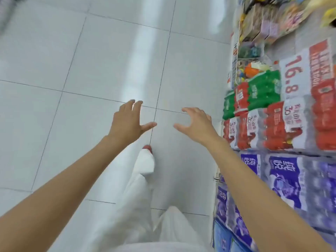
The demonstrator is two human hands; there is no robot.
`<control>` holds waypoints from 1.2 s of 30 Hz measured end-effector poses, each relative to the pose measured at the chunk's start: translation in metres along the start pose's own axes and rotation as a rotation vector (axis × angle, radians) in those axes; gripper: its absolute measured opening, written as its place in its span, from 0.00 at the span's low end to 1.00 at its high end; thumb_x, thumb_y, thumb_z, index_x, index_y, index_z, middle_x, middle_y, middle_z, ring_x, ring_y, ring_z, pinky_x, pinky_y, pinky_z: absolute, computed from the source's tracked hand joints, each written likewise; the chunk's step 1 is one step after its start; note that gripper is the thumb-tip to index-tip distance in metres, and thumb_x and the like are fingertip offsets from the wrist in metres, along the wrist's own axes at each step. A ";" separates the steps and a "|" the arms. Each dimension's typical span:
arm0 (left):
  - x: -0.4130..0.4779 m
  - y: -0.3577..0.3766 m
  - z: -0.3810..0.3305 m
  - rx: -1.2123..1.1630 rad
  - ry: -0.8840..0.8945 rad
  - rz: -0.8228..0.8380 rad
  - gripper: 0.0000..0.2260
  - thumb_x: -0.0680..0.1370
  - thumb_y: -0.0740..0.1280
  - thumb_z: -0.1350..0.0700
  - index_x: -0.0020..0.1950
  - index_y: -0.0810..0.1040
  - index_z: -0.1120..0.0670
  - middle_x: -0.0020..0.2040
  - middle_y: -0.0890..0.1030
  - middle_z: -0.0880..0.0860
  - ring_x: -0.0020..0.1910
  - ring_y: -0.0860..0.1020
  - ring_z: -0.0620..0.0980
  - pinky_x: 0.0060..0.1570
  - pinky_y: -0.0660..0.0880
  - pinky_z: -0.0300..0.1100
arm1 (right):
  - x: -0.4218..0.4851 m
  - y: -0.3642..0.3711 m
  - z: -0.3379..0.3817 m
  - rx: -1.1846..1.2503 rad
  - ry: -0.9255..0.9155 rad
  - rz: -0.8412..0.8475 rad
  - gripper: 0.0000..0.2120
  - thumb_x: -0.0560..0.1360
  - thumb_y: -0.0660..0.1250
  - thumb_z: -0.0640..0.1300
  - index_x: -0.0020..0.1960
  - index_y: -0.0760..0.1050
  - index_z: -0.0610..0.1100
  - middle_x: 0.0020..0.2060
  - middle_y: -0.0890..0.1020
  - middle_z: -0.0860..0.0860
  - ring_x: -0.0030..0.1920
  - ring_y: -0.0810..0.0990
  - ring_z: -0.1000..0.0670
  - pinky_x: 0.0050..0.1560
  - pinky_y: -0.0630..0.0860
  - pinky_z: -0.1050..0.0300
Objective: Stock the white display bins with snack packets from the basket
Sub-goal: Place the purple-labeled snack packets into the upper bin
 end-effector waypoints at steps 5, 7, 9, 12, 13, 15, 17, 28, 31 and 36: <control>0.132 -0.065 -0.011 0.018 0.053 0.017 0.39 0.73 0.67 0.35 0.76 0.61 0.55 0.76 0.62 0.59 0.74 0.61 0.59 0.67 0.64 0.55 | 0.116 -0.067 0.010 0.072 0.061 0.021 0.31 0.74 0.67 0.62 0.73 0.66 0.51 0.71 0.68 0.52 0.73 0.61 0.51 0.73 0.52 0.51; 0.192 -0.087 -0.020 0.029 0.063 0.021 0.38 0.73 0.67 0.35 0.76 0.61 0.55 0.76 0.61 0.58 0.74 0.61 0.58 0.67 0.63 0.55 | 0.168 -0.098 0.009 0.081 0.043 0.009 0.32 0.73 0.67 0.62 0.73 0.66 0.51 0.71 0.68 0.52 0.73 0.61 0.51 0.74 0.52 0.51; 0.256 -0.101 -0.029 0.042 0.082 0.028 0.38 0.73 0.67 0.36 0.76 0.61 0.55 0.76 0.62 0.58 0.74 0.61 0.58 0.67 0.64 0.55 | 0.226 -0.129 -0.001 0.081 0.046 -0.012 0.32 0.73 0.67 0.62 0.72 0.66 0.51 0.72 0.68 0.52 0.73 0.61 0.51 0.74 0.53 0.50; 0.361 -0.118 -0.050 0.059 0.112 0.041 0.38 0.74 0.67 0.36 0.76 0.60 0.55 0.76 0.61 0.58 0.74 0.61 0.58 0.67 0.64 0.55 | 0.325 -0.176 -0.022 0.095 0.069 -0.043 0.32 0.73 0.68 0.62 0.72 0.66 0.51 0.72 0.68 0.52 0.73 0.62 0.51 0.73 0.53 0.50; 0.396 -0.124 -0.057 0.071 0.112 0.050 0.37 0.74 0.66 0.36 0.76 0.60 0.55 0.76 0.61 0.58 0.74 0.61 0.58 0.67 0.63 0.54 | 0.358 -0.192 -0.029 0.103 0.075 -0.046 0.32 0.73 0.68 0.61 0.72 0.66 0.51 0.71 0.68 0.52 0.73 0.62 0.51 0.73 0.53 0.50; 0.466 -0.137 -0.072 0.075 0.089 0.068 0.37 0.74 0.66 0.36 0.76 0.60 0.54 0.76 0.61 0.57 0.74 0.60 0.57 0.67 0.63 0.54 | 0.426 -0.226 -0.040 0.114 0.078 -0.041 0.31 0.73 0.68 0.61 0.72 0.67 0.51 0.71 0.68 0.52 0.73 0.63 0.50 0.73 0.54 0.50; 0.531 -0.154 -0.089 0.055 0.070 0.092 0.37 0.74 0.66 0.36 0.76 0.60 0.54 0.76 0.61 0.57 0.74 0.61 0.57 0.67 0.64 0.54 | 0.489 -0.263 -0.047 0.114 0.076 -0.031 0.31 0.73 0.68 0.61 0.72 0.67 0.51 0.71 0.69 0.52 0.72 0.63 0.50 0.73 0.54 0.50; 0.900 -0.296 -0.126 0.002 0.069 0.048 0.37 0.74 0.66 0.36 0.76 0.61 0.54 0.75 0.62 0.56 0.73 0.62 0.57 0.66 0.66 0.53 | 0.822 -0.456 -0.045 0.049 0.049 -0.037 0.31 0.73 0.67 0.62 0.72 0.67 0.51 0.70 0.70 0.52 0.72 0.64 0.50 0.72 0.55 0.50; 1.008 -0.331 -0.129 0.002 0.075 0.052 0.36 0.75 0.65 0.37 0.76 0.61 0.55 0.75 0.63 0.56 0.72 0.63 0.57 0.65 0.67 0.53 | 0.922 -0.498 -0.047 0.046 0.093 -0.036 0.31 0.73 0.67 0.62 0.72 0.67 0.51 0.70 0.70 0.51 0.72 0.64 0.50 0.73 0.55 0.49; 1.173 -0.399 -0.149 0.011 0.101 0.085 0.36 0.75 0.65 0.36 0.75 0.61 0.55 0.75 0.63 0.55 0.72 0.63 0.56 0.65 0.67 0.52 | 1.069 -0.578 -0.034 0.090 0.136 -0.024 0.30 0.73 0.68 0.61 0.71 0.68 0.51 0.70 0.70 0.52 0.72 0.64 0.50 0.73 0.55 0.50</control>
Point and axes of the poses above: each hand's wrist, its own x-axis towards the middle knuckle, its own y-axis out of the palm, z = x × y, the point moved 6 cm from there along x, towards the middle knuckle
